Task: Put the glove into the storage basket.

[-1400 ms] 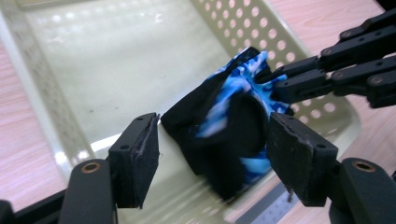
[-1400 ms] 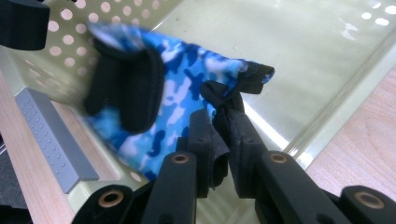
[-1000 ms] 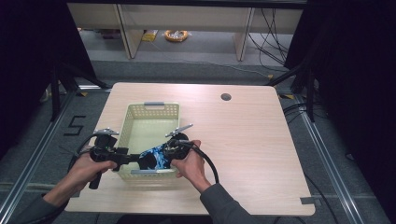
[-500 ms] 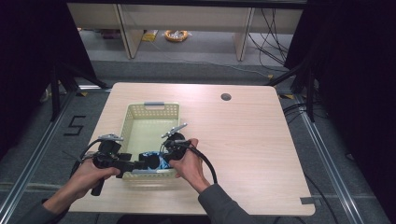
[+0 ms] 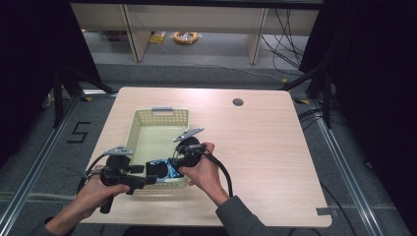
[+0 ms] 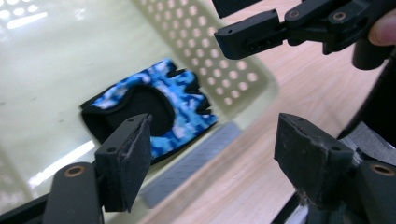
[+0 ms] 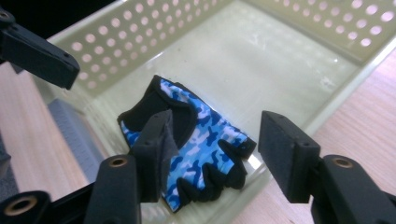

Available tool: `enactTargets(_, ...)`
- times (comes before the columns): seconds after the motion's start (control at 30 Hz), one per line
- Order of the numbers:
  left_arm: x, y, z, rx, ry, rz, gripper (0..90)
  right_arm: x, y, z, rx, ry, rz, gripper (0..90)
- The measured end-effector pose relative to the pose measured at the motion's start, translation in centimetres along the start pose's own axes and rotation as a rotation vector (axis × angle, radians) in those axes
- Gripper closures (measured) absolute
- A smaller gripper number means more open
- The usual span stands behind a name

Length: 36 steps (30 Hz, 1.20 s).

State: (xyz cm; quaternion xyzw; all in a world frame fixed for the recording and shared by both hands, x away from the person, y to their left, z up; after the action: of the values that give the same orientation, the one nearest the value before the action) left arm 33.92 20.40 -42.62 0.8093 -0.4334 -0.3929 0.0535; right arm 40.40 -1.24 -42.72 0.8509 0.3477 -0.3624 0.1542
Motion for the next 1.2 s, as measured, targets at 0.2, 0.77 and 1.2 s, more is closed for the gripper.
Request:
enactTargets(0.2,0.4,2.3,1.1,0.060,0.026,0.052,24.1,-2.5,0.9,1.7,-0.012,0.094,-0.003,40.5)
enactTargets(0.77,2.9,6.0,4.5,0.161,0.004,0.121,23.2,-9.2,3.7,10.5,0.125,0.148,0.021,38.8)
enactTargets(1.2,3.3,5.5,5.1,0.143,0.027,0.104,23.1,-10.7,3.9,12.8,0.167,0.158,0.020,37.5)
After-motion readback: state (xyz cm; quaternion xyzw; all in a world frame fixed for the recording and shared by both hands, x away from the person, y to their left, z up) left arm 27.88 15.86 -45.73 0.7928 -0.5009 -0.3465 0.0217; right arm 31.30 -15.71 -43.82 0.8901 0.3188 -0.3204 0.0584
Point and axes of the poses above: each handheld gripper's, and its own axes: x roughly forward along the jaws, z roughly out of its underside, y roughly to its right, the point moved 1 cm from there along x, roughly forward along the jaws, and after that the axes turned 8 degrees about z, right-handed, at the moved point
